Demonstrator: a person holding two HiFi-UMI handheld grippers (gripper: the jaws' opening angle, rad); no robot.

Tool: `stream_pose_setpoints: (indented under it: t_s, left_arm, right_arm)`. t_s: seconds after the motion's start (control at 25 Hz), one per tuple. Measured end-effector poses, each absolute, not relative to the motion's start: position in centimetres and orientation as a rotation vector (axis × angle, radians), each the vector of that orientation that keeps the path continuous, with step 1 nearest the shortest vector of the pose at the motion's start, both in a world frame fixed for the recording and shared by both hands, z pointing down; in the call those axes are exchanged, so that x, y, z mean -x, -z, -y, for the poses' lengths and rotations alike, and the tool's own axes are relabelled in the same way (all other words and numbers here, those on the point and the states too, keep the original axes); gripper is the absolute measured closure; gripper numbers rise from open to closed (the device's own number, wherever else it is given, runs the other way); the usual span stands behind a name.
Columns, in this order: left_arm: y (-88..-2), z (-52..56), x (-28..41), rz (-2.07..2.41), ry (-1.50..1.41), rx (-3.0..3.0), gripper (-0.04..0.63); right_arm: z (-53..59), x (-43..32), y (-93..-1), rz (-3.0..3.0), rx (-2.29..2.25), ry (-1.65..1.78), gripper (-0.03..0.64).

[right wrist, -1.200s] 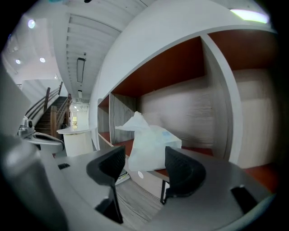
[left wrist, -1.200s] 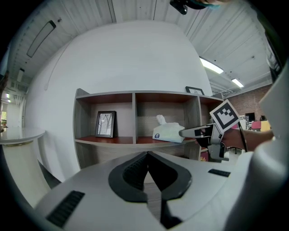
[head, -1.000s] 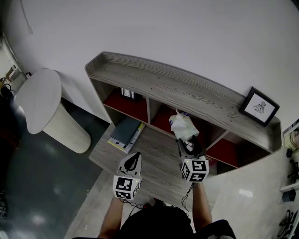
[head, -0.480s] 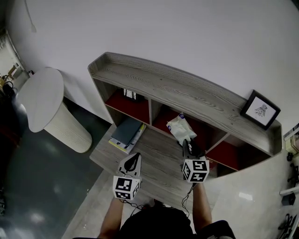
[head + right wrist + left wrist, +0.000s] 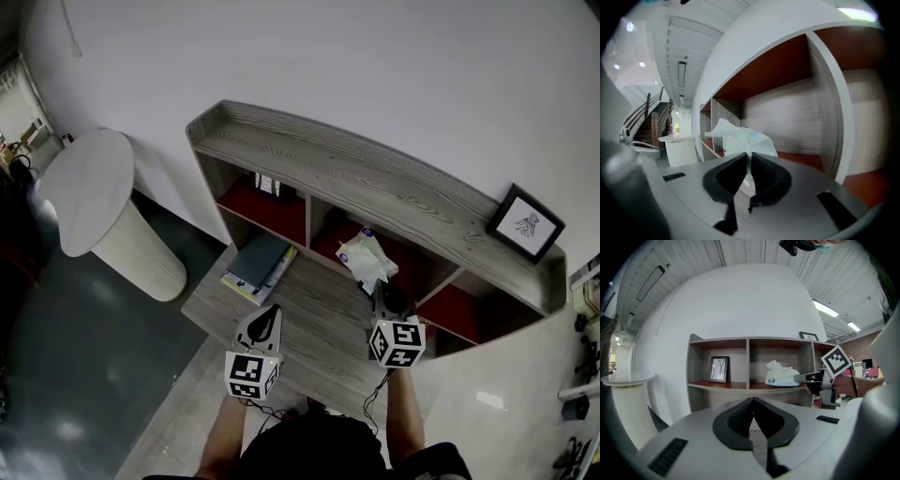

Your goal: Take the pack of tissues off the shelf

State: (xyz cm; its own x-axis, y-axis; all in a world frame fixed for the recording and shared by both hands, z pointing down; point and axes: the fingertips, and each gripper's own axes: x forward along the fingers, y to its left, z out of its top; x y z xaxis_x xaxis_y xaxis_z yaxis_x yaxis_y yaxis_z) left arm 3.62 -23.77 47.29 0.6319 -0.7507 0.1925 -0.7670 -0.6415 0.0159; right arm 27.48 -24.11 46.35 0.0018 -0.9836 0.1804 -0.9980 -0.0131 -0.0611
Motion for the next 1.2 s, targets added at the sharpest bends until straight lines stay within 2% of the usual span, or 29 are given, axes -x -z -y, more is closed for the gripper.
stream_pose_setpoints:
  t_s: [0.48,1.2]
  left_arm:
    - [-46.2,23.5,0.3,1.414,-0.205,-2.699,0.588]
    - [-47.3,20.9,11.0,1.716,-0.228,-2.488,0.588]
  right_arm:
    - [23.2,-23.1,-42.0,2.322,-2.086,-0.134,0.577]
    - [24.3,-8.6,-43.9,2.624,-1.685,-0.161,0.578]
